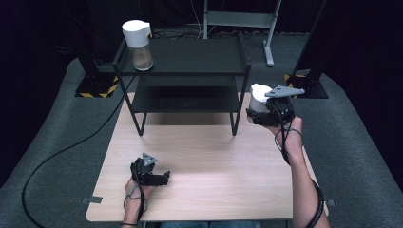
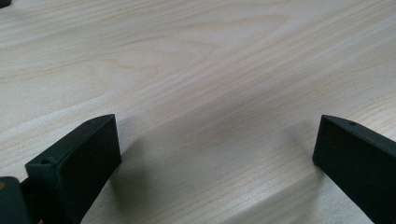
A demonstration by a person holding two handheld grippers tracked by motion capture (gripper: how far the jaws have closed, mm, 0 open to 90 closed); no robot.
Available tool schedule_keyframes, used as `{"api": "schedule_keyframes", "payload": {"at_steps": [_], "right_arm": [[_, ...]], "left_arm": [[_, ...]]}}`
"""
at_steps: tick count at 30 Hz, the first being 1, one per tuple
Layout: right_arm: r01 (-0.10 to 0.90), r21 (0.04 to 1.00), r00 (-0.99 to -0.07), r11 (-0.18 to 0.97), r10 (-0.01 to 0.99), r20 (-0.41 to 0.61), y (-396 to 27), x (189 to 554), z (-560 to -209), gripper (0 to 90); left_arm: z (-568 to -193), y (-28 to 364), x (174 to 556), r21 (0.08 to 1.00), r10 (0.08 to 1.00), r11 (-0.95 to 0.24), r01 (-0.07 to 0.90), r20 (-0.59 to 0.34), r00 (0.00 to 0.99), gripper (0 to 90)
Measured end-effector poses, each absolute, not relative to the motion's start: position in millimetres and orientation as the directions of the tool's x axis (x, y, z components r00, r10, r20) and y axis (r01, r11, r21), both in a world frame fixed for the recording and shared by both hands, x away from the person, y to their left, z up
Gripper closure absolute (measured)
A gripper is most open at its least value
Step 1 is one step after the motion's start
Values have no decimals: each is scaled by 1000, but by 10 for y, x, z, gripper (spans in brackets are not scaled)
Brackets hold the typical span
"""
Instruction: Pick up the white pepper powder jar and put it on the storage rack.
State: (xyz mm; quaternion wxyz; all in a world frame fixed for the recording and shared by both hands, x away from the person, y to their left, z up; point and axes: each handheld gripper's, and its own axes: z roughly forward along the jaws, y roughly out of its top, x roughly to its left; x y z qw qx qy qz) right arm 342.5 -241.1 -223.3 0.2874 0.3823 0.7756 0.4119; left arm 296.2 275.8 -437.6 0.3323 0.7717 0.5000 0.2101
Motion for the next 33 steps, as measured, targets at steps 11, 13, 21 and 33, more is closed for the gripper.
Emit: {"api": "schedule_keyframes", "payload": {"at_steps": [11,13,21,33], "right_arm": [[339,863,-563,374,816,-132,-2335,3491,-2107,298],[340,864,-566,372,815,-129,-2326,3505,-2091,298],[333,869,-577,365,808,-118,-2326,3561,-2003,298],[319,876,-589,361,800,-115,-2293,3603,-1838,299]], "left_arm": [[-4377,2759,2962,723,911,-279,632,-8,412,4],[-4376,2759,2962,723,911,-279,632,-8,412,4],[-4376,2759,2962,723,911,-279,632,-8,412,4],[-4377,2758,2961,723,911,-278,632,-9,411,3]]}}
